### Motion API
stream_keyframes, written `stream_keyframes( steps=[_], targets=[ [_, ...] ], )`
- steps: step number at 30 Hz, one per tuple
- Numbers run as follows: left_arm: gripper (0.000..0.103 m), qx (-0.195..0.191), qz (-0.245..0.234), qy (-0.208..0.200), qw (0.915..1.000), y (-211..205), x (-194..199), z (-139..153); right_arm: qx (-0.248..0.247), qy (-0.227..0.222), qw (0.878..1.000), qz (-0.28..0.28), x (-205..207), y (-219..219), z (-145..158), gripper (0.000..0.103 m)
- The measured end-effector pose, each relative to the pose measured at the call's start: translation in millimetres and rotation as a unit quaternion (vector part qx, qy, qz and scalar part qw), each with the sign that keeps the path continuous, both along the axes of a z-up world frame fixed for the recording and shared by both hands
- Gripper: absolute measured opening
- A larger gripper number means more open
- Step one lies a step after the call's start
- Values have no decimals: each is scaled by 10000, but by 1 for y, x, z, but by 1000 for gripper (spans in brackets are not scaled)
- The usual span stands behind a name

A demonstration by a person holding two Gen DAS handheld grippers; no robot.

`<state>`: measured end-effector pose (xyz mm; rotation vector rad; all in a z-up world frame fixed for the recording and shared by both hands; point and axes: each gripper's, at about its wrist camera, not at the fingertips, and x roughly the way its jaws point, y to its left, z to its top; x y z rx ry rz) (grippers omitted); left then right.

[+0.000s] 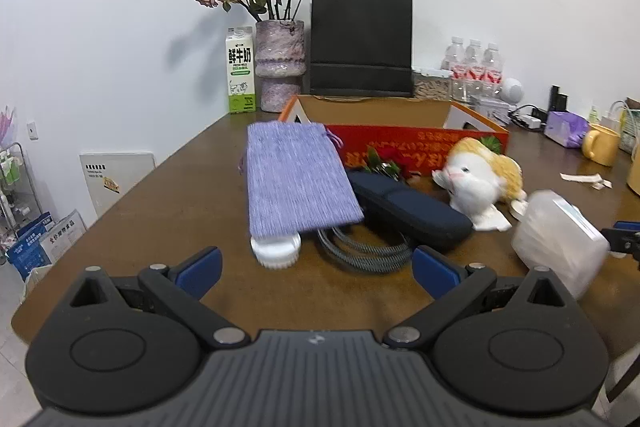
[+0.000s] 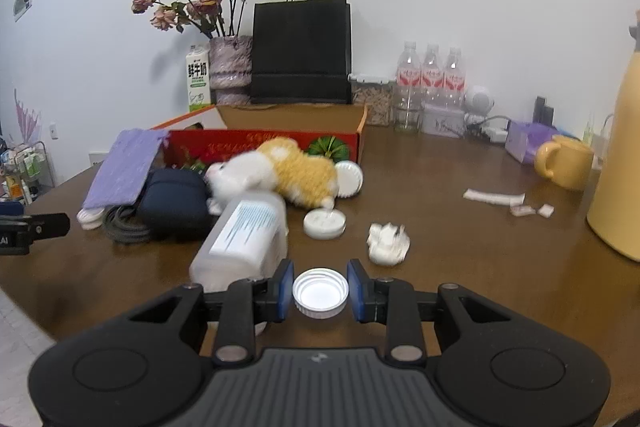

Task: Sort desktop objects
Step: 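Grasp the white bottle cap with the right tool while the left tool grasps the purple pouch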

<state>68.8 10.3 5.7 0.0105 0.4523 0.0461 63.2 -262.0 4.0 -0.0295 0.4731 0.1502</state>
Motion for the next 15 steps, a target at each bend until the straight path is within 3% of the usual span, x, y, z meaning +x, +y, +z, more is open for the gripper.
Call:
stream_keyframes(
  steps=[15],
  targets=[
    [103,-108,371,448,9982,25,120,7,85,-31,9995,315,97,10,22,27]
  ],
)
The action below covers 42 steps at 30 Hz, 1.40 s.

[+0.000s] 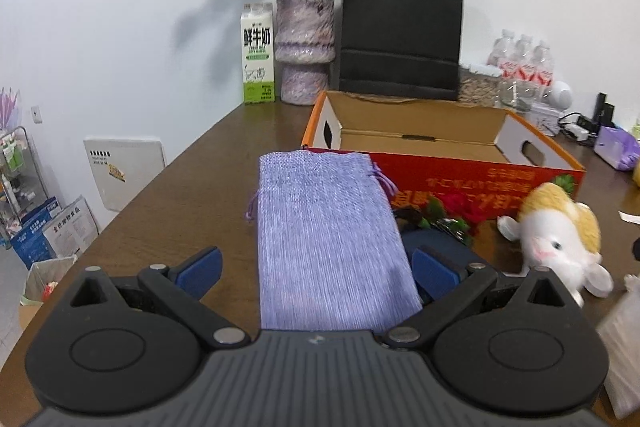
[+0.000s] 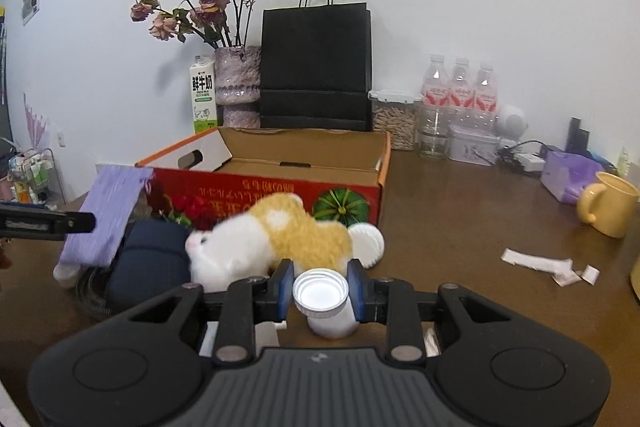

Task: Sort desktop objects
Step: 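Grasp the white bottle cap with the right tool while the left tool grasps the purple pouch, then carry the cap and pouch into the cardboard box while both tools open to release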

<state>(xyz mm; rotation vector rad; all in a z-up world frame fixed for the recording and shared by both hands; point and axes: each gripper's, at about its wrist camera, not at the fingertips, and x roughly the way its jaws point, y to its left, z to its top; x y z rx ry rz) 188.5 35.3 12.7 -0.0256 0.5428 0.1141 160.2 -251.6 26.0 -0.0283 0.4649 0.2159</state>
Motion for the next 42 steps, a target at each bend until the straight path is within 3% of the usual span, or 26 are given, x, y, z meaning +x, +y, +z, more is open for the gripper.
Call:
stream_keyframes(
  steps=[7,9,14,16,18,23,33,39,42],
  targets=[
    [101,-218,-49,337,9992,11,32,-14,106,61,9999,62,31,6,5,27],
    [86,-362,-122,399,9985,14,34,-16,130,81,9998,91,35,8,6,27],
    [38,-436,-127,415,9981,16,29,-13,181,89,9996,173,40,14,8,27],
    [29,-333,-119,368,9987,13,25,-9,194,96,9996,193,40,15,9,27],
    [26,-238,-92,299,9992,11,19,-4,202,99,9995,205,40,16,10,27],
    [7,-278,-253,40,9993,12,7,12,216,73,9995,230,38,19,13,27],
    [5,-393,-716,-595,9949,9,11,60,213,-180,9991,334,45,24,35,27],
    [4,-384,-1027,-868,9902,-4,56,96,78,-503,9979,400,79,30,63,27],
    [4,-412,-1175,-732,9895,-13,94,106,19,-537,9977,407,112,34,77,27]
  ],
)
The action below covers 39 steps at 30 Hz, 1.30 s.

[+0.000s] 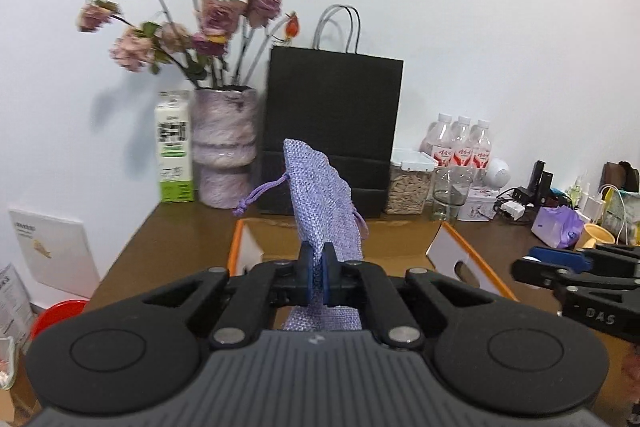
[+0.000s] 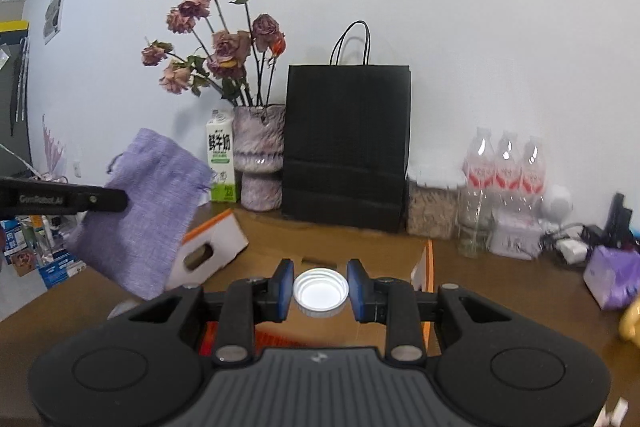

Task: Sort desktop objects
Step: 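Carry the cap and pouch into the cardboard box while both tools open to release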

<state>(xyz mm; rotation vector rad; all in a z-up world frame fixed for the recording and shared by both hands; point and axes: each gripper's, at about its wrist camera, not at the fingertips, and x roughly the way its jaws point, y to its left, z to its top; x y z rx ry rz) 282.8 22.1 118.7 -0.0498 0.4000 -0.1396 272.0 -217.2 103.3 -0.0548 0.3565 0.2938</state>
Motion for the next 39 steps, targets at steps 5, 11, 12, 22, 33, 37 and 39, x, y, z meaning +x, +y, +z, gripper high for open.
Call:
stream_keyframes(
  steps=[5,11,12,22,33,37,39],
  targets=[
    [5,399,-127,528,9977,-18,72,-8,-208,273,9993,-123,72,13,4,27],
    [5,1003,-77,1382,9853,-29,146,-50,-555,1156,9914,-258,166,38,-31,27],
    [5,1025,-66,1507,9832,-28,153,-58,-609,1262,9897,-290,178,41,-37,27],
    [5,1305,331,2525,9582,-10,198,-114,-772,2064,9744,-436,238,51,-86,27],
    [7,1294,328,2573,9571,-13,195,-113,-701,2175,9731,-290,245,41,-89,28],
    [23,1265,260,2394,9623,-14,193,-105,-794,2099,9743,-175,240,44,-87,60],
    [47,1240,248,2244,9662,-15,189,-99,-774,2010,9764,-156,236,44,-83,79]
  ],
)
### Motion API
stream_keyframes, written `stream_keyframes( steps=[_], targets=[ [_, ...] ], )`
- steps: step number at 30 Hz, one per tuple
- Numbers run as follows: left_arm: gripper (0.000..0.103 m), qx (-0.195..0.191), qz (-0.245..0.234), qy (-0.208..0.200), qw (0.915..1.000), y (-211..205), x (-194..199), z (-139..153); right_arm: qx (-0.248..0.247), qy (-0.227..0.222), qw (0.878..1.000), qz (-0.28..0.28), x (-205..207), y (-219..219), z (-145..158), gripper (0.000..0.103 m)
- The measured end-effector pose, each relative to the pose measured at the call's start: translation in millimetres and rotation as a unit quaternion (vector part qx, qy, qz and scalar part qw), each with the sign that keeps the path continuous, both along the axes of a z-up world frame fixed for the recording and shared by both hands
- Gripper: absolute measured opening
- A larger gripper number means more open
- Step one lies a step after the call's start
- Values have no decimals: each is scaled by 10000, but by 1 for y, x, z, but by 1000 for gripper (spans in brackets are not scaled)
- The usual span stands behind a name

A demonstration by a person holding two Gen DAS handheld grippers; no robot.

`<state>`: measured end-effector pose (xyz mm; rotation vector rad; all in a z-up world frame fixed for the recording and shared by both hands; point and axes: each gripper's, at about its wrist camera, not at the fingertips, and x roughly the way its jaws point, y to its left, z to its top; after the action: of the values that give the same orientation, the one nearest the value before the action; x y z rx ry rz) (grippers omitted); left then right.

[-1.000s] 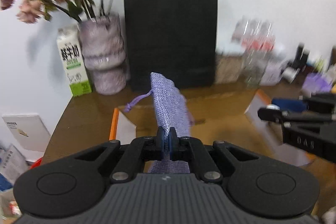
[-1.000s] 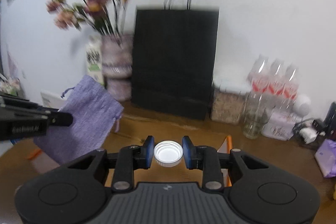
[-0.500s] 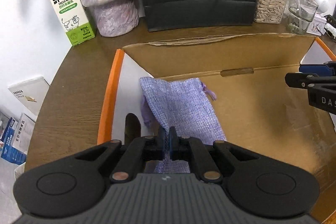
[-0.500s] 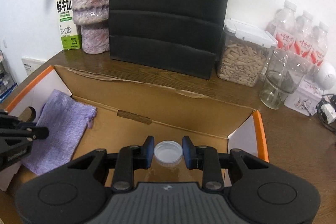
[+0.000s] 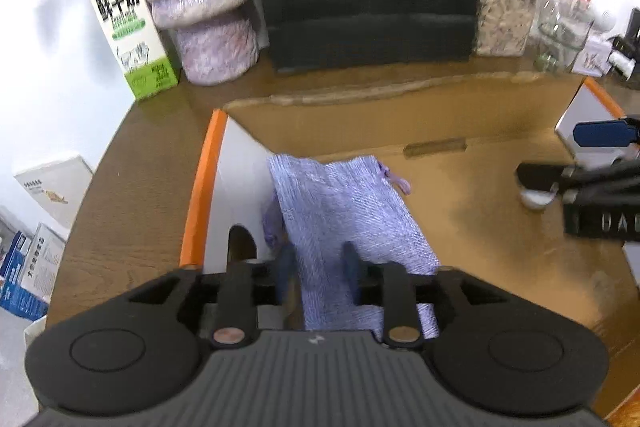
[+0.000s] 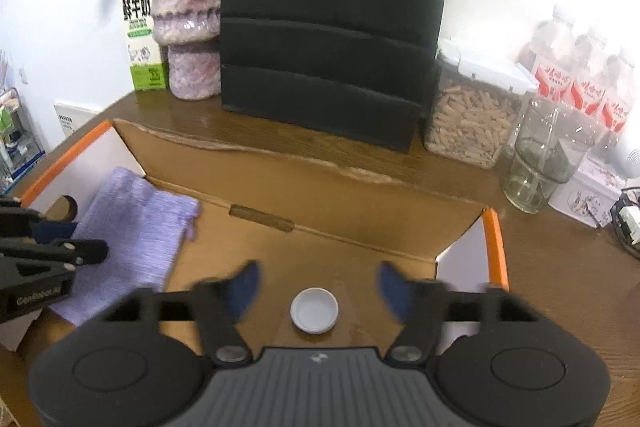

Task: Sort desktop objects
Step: 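Carry the cap and pouch into the cardboard box while both tools open to release, then withdraw both open tools from the box back toward the table objects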

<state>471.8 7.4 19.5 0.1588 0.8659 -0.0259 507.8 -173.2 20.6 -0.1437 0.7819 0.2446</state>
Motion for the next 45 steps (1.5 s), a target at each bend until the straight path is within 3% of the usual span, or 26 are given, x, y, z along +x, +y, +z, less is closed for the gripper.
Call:
stream_keyframes(
  steps=[1,2,4,5,7,13,26,37,45],
  targets=[
    [69,30,2,-128,9999,-1,-2,4,36,-47,10000,32,-3,0,3,83],
    [80,96,-7,-288,9995,-2,-6,8,70,-76,9999,50,-6,-1,6,87],
    [83,115,-71,-503,9986,-4,-12,15,115,-136,9998,121,-13,-2,12,93],
    [93,64,-88,-601,9981,-4,-16,20,112,-169,9997,163,-17,-2,15,95],
    [103,-9,-63,-864,9962,-3,-26,28,82,-244,9995,185,-26,-3,20,102],
    [103,-176,76,-1551,9877,4,-60,54,156,-576,9981,171,-61,-9,43,103],
    [103,-451,34,-2077,9771,16,-153,78,316,-1240,9914,265,-157,-23,83,103],
    [103,-703,185,-2374,9687,39,-243,76,536,-1626,9845,370,-264,-34,87,103],
    [103,-658,462,-2567,9631,46,-299,57,695,-1616,9841,236,-336,-39,66,103]
  ],
)
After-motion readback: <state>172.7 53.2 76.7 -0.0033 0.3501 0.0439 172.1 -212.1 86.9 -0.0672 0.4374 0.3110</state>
